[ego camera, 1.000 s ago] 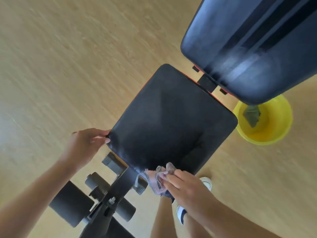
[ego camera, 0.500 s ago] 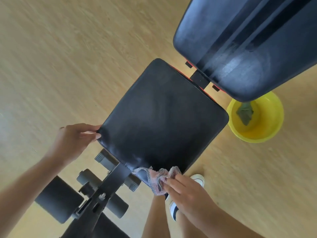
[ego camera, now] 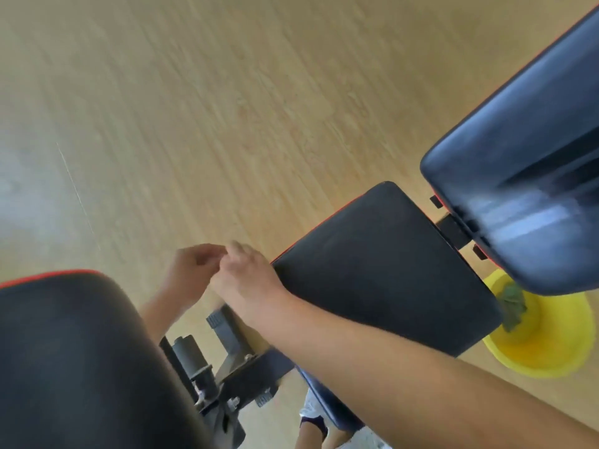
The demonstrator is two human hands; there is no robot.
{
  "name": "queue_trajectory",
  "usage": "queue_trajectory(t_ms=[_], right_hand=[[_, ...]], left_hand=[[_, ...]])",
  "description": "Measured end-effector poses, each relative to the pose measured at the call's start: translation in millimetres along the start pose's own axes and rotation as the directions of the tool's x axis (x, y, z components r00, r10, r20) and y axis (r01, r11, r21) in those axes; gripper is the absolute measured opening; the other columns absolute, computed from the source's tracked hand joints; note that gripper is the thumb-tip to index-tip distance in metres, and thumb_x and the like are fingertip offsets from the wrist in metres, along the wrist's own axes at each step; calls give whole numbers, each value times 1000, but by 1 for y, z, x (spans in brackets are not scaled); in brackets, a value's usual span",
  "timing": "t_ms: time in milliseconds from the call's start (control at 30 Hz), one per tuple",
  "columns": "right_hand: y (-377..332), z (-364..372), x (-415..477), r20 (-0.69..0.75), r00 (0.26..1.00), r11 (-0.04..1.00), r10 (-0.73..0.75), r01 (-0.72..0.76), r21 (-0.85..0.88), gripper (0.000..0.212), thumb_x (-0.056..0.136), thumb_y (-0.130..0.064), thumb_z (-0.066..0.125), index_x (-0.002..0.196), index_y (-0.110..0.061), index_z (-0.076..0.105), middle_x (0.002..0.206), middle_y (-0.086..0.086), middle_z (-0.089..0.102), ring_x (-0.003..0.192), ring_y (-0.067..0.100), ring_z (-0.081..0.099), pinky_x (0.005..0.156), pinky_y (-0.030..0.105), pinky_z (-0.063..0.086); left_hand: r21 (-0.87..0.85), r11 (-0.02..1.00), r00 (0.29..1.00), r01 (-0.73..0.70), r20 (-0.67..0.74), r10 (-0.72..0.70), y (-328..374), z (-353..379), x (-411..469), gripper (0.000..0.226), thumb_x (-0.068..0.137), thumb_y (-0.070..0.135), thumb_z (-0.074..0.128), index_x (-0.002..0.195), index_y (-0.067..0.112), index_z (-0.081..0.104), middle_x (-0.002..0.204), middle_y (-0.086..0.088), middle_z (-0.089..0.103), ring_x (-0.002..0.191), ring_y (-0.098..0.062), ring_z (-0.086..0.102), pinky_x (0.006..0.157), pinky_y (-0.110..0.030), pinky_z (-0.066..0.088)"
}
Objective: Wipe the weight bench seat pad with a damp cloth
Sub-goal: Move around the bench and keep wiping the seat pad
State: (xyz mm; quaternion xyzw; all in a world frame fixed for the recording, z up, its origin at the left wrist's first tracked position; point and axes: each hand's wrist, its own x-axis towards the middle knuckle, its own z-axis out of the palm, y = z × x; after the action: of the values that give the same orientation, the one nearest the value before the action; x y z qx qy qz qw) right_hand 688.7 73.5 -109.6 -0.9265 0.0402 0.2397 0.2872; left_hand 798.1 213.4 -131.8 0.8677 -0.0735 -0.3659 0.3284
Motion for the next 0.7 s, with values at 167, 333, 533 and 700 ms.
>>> queue_trajectory(t_ms=[167,333,533,700], right_hand=[[51,-97,-20,32,976,962,214,-205,-182,7,92,1,55,88,-3,59,80,4,44,111,31,52,80,33,39],[28,-98,6,190,940,959,284,-278,-61,19,87,-17,76,84,-7,60,77,6,53,84,32,61,69,32,48],[39,-98,-9,113,977,969,182,-159,-187,23,94,-20,66,114,-8,61,101,13,57,102,32,62,72,32,38],[160,-162,-50,-70,880,856,470,-473,-206,15,82,3,56,69,-3,55,71,13,51,67,39,55,59,30,36]], left_hand=[[-35,999,997,11,79,-8,39,-9,-31,26,96,7,61,107,28,74,106,0,78,99,-23,75,96,-44,58],[64,994,946,84,307,-100,46,19,-46,27,77,15,86,94,34,79,96,12,82,92,-1,76,91,-27,54],[82,987,974,138,169,-150,33,24,-40,23,66,19,94,86,25,84,85,6,83,89,-16,78,94,-43,59],[142,982,972,122,181,-147,31,26,-35,25,65,30,94,88,28,83,85,12,82,90,-11,77,92,-38,58]])
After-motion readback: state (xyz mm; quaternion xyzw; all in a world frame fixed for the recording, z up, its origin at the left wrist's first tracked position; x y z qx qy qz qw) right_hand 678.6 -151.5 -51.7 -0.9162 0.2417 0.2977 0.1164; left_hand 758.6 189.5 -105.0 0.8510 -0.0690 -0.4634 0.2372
